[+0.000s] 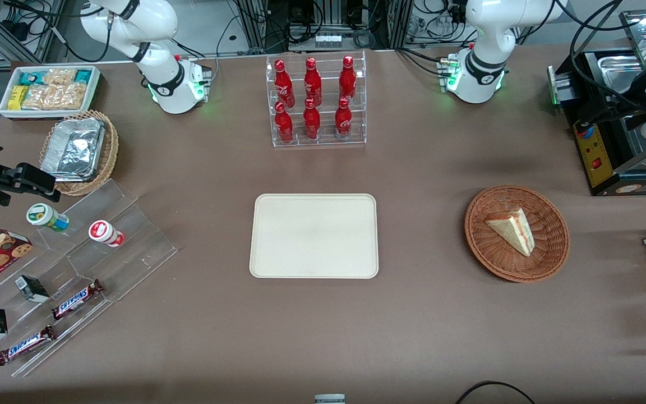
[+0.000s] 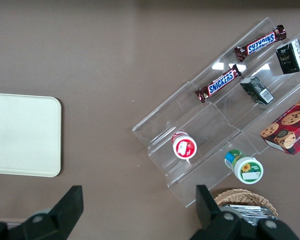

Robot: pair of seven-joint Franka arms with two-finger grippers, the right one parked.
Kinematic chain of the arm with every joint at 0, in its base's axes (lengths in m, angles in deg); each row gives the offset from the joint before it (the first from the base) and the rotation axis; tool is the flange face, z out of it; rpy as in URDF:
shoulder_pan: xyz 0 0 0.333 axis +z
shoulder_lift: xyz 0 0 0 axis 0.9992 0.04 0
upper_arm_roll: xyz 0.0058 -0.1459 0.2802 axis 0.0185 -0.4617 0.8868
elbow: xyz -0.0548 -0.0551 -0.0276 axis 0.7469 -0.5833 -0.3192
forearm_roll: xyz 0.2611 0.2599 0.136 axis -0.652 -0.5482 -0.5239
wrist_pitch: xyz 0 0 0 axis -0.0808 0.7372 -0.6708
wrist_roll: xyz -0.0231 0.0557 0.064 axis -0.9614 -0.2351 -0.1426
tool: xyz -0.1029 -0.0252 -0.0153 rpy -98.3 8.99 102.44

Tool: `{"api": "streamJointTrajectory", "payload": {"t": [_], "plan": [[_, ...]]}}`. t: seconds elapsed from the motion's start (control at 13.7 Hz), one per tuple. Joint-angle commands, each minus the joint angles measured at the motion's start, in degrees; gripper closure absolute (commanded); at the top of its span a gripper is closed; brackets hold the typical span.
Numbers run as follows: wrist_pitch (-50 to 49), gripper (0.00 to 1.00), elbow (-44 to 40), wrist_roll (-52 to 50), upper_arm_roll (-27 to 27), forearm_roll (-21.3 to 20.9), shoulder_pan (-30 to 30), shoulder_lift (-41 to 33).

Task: Place sandwich from basket to tray
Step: 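Move the left gripper over the wicker basket above the wrapped sandwich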

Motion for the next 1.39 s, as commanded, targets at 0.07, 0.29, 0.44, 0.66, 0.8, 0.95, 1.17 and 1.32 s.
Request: {"api": "streamJointTrajectory", "payload": {"t": [0.07, 0.29, 0.44, 0.66, 0.8, 0.95, 1.17, 1.32], "plan": [[-1.56, 0.00, -1.68, 0.88, -0.66, 0.34, 0.61, 1.84], [-1.12, 0.00, -1.85, 0.18, -0.66, 0.34, 0.61, 3.86], [-0.59, 0.00, -1.77, -0.17, -0.57, 0.17, 0.69, 6.23], [0.02, 0.00, -1.15, -4.04, -0.48, 0.26, 1.40, 9.92], [2.46, 0.00, 0.51, -12.52, -0.48, 0.17, 1.05, 11.33], [9.83, 0.00, 4.89, -24.99, -0.48, 0.43, 0.52, 11.34], [19.32, 0.00, 12.18, -42.67, -0.57, 1.49, 0.60, 11.25], [25.05, 0.00, 16.58, -46.05, -0.66, 1.49, 0.52, 11.16]]}}
